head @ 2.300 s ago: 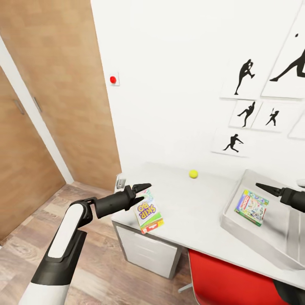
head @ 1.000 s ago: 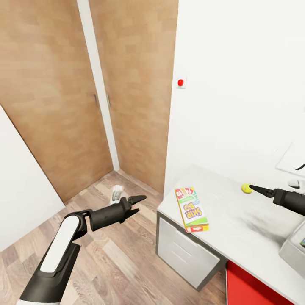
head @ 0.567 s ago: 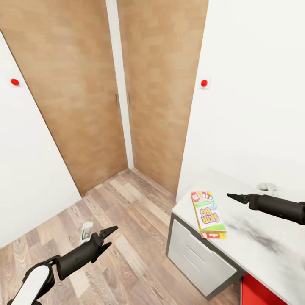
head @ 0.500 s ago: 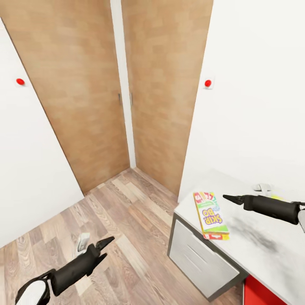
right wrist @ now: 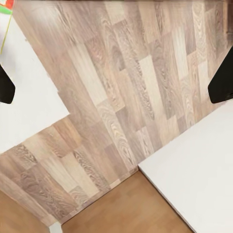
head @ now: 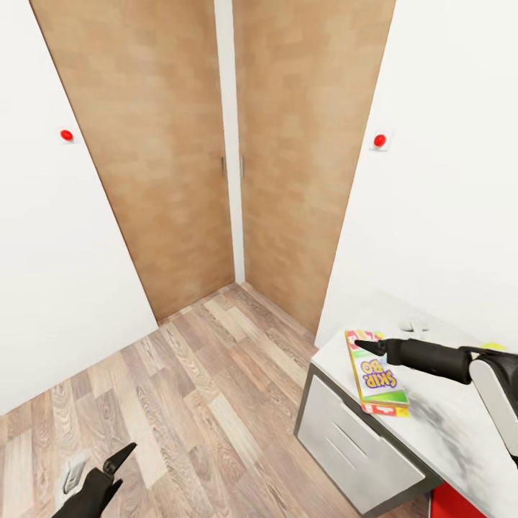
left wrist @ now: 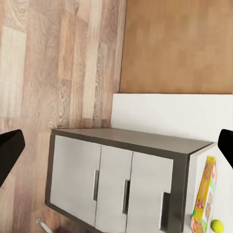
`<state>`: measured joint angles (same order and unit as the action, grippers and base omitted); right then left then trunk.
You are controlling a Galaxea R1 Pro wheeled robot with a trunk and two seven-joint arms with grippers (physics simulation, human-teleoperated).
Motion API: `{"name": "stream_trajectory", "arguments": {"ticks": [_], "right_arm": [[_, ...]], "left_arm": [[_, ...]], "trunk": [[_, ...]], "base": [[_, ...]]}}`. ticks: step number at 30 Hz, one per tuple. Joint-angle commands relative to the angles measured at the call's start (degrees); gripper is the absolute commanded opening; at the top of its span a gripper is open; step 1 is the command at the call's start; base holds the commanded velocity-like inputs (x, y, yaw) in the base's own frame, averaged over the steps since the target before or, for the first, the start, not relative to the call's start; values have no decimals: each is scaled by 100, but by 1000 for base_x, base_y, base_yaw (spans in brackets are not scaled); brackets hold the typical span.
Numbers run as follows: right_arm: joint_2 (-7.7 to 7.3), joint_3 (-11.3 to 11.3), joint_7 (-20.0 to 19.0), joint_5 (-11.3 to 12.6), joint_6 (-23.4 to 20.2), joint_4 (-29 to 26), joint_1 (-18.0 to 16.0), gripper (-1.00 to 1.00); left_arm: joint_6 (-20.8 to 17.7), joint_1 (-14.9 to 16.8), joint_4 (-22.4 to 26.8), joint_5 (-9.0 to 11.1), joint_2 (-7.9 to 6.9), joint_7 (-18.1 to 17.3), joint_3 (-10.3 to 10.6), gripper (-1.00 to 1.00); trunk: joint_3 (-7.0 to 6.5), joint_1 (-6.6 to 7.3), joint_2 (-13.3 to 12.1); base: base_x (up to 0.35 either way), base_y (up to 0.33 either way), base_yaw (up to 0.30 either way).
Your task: Put all the toys in the child's room - the three board games (two on the bed and one on the table), the two jigsaw puzzles on the table, and the tennis ball on the table - inside the toy box on the table in the child's room.
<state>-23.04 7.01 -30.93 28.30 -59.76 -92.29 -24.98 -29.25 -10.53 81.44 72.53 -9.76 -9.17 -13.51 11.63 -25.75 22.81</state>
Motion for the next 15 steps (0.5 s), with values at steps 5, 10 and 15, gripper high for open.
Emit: {"name": "stream_trajectory", "arguments": {"ticks": [5,10,15], "right_arm": [[52,-169,-43,-50,-24,5,-6,100],[89,-374,11,-146,-24,8,-7,100],[125,-467,35,-214,-24,-4,2,100]], "left_arm": [[60,-15,-292,3,35,-76,-177,100],[107,-18,-455,-11,71,-107,-252,100],[126,-14,-518,-9,93,-115,-265,100]], "trunk": [[12,-3,11],[13,-3,11],[13,-3,11]], "base": [[0,0,25],[0,0,9],[0,0,4]]}}
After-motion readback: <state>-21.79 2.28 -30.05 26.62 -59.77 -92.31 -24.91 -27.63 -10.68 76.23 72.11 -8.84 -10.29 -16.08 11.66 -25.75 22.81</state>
